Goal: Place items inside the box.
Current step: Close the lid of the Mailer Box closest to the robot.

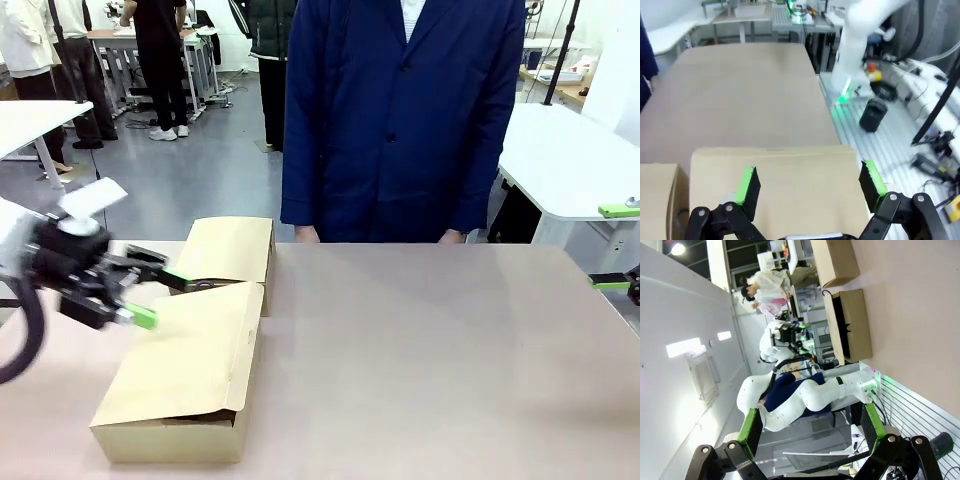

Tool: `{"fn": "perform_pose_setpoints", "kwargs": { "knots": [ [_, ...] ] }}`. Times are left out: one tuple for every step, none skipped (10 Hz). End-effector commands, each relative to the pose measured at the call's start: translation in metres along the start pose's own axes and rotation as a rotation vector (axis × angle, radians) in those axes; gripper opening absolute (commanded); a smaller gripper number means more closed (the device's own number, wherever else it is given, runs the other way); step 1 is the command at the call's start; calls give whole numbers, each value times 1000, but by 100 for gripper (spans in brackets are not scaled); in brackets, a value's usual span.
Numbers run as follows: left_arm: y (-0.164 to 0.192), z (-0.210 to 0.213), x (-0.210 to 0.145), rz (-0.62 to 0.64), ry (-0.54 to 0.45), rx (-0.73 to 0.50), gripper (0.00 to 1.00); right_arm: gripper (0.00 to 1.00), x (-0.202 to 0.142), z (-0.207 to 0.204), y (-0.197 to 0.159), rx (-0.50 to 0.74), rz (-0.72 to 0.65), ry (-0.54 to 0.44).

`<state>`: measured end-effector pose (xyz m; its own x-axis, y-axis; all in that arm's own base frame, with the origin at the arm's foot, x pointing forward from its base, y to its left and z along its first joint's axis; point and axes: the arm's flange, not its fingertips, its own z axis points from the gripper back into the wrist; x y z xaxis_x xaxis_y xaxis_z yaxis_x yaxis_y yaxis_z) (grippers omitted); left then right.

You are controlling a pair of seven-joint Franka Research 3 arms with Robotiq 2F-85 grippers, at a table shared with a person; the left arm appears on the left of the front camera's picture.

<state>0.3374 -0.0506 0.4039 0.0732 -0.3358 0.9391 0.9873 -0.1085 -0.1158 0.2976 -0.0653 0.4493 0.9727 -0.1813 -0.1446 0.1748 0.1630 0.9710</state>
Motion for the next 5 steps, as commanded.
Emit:
{"fn": "perform_pose_setpoints", "kwargs": {
  "knots": [
    [-126, 6, -25, 170, -42, 106, 100, 100, -1, 0, 6, 26, -13, -4],
    [-129, 23, -23, 365, 10, 154, 100, 100, -1, 0, 6, 26, -13, -4],
    [-130, 42, -21, 554, 98, 63, 100, 100, -1, 0, 6, 26, -13, -4],
    [-126, 58, -23, 723, 90, 30, 100, 100, -1, 0, 6, 26, -13, -4],
    [-115, 71, -24, 885, 16, 51, 100, 100, -1, 0, 6, 26, -13, -4]
  ]
}}
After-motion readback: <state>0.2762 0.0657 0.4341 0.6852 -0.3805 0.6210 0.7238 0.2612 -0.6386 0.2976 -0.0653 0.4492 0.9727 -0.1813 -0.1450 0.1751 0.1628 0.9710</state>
